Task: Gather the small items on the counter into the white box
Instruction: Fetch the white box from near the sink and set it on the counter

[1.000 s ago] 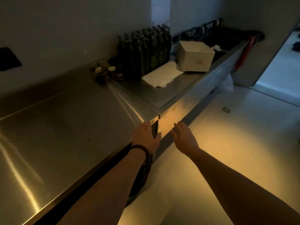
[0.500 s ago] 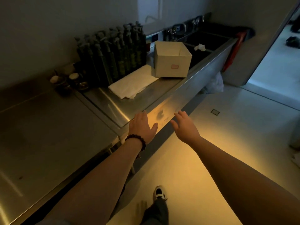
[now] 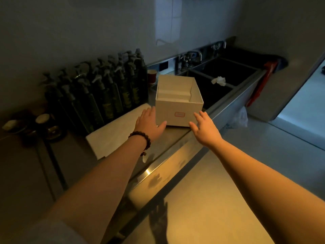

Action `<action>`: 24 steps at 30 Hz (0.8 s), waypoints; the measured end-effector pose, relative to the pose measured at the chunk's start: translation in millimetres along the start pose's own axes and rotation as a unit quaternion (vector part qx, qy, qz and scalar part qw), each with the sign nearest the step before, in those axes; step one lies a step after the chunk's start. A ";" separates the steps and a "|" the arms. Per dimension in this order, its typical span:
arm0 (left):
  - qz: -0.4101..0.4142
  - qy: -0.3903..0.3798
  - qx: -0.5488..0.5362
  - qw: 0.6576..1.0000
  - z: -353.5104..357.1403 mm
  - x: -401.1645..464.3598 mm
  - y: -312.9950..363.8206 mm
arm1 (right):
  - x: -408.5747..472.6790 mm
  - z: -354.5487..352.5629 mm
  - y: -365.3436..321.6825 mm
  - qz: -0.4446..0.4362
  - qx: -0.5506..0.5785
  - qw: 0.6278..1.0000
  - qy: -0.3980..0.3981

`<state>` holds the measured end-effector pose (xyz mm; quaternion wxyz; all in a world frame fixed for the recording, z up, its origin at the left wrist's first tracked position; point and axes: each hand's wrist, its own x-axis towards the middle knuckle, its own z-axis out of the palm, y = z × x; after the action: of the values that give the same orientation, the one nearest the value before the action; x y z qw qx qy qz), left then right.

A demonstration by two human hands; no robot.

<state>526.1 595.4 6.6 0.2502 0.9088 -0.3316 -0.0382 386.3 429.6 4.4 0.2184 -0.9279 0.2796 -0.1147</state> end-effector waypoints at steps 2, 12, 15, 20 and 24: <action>-0.010 -0.016 -0.029 0.999 1.2 29.8 3.5 | 29.3 -3.6 9.6 -0.001 0.009 1.000 -0.003; -0.088 -0.031 -0.177 0.980 12.1 166.4 -0.3 | 185.1 -13.5 64.1 -0.019 0.122 0.992 -0.001; -0.115 -0.049 -0.205 0.971 16.9 198.4 1.0 | 219.1 -8.8 75.3 -0.028 0.214 0.976 -0.029; -0.186 -0.083 -0.251 0.947 28.1 239.2 -1.2 | 262.8 7.7 85.0 0.028 0.336 0.933 -0.125; -0.215 -0.108 -0.275 0.931 36.2 256.0 -9.3 | 278.0 18.9 88.8 0.076 0.424 0.893 -0.131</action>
<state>721.9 426.8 -4.7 0.4392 0.8441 -0.1298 -0.2787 578.2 211.5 -28.7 0.6339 -0.7297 0.2428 -0.0827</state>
